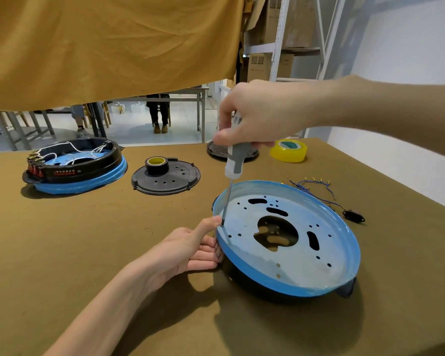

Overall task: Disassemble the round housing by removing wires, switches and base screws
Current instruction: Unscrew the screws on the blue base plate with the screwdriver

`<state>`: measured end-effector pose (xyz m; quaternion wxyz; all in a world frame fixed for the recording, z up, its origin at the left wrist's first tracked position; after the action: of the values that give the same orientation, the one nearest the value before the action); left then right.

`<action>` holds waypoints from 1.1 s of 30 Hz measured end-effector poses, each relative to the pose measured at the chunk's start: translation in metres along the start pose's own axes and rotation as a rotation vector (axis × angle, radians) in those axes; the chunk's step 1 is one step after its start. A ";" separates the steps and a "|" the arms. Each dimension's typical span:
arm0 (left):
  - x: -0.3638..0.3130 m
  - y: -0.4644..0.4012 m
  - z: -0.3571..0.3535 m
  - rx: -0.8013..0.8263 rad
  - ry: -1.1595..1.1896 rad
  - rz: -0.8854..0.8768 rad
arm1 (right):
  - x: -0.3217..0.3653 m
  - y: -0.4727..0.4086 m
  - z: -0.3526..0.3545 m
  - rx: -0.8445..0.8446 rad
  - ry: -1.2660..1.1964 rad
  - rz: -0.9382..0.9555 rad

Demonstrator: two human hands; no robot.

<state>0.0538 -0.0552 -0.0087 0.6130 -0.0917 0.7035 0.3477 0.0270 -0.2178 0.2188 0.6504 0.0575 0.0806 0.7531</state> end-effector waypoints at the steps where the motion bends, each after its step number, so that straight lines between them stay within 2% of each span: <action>1: 0.000 0.000 0.001 0.002 0.004 -0.003 | 0.001 0.004 0.004 0.048 -0.117 0.067; 4: 0.001 -0.002 0.001 0.006 0.013 -0.001 | 0.003 0.012 0.015 0.177 -0.199 0.182; 7: 0.002 -0.003 0.002 0.010 0.017 -0.001 | 0.004 0.007 0.010 0.171 -0.031 0.013; 9: 0.003 -0.002 0.003 0.012 0.024 -0.002 | 0.004 0.004 0.006 0.081 0.101 -0.097; 10: 0.002 -0.002 0.003 0.014 0.024 -0.002 | 0.003 0.002 0.005 0.053 0.098 -0.090; 12: 0.002 -0.002 0.002 0.015 0.021 -0.001 | 0.002 0.001 0.006 0.059 -0.059 0.019; 14: 0.002 -0.002 0.002 0.013 0.022 -0.007 | 0.005 0.007 0.011 0.126 -0.168 0.134; 16: 0.002 -0.003 0.002 0.014 0.021 -0.009 | 0.006 0.010 0.013 0.185 -0.158 0.167; 18: 0.001 -0.003 0.001 0.013 0.023 0.001 | 0.008 0.009 0.007 0.162 -0.114 0.074; 20: 0.000 -0.002 0.001 0.011 0.029 0.009 | 0.008 0.004 0.002 0.041 0.069 -0.043; 22: 0.000 -0.001 0.001 0.015 0.025 0.012 | 0.006 0.001 0.001 -0.019 0.133 -0.052; 25: 0.000 0.000 0.001 0.013 0.021 0.009 | 0.002 0.006 0.008 0.087 -0.123 0.107; 27: 0.000 0.001 0.000 0.011 0.019 0.008 | 0.001 0.010 0.010 0.134 -0.191 0.175; 30: -0.001 0.001 -0.001 0.007 0.012 0.012 | 0.001 0.011 0.000 0.089 -0.273 0.138; 33: -0.001 0.002 -0.002 -0.007 0.014 0.015 | 0.002 0.006 -0.006 -0.095 0.071 -0.017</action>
<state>0.0514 -0.0556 -0.0071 0.6050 -0.0908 0.7073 0.3541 0.0197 -0.2171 0.2136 0.6557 -0.0010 0.0681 0.7520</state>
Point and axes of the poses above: each hand's wrist, its own y-axis away from the middle knuckle, its own z-axis out of the back of the hand, x = y × z, the point moved 1 cm from there along -y, towards the middle knuckle, and after that the axes turned 15 degrees about x, right-handed, at the moved point
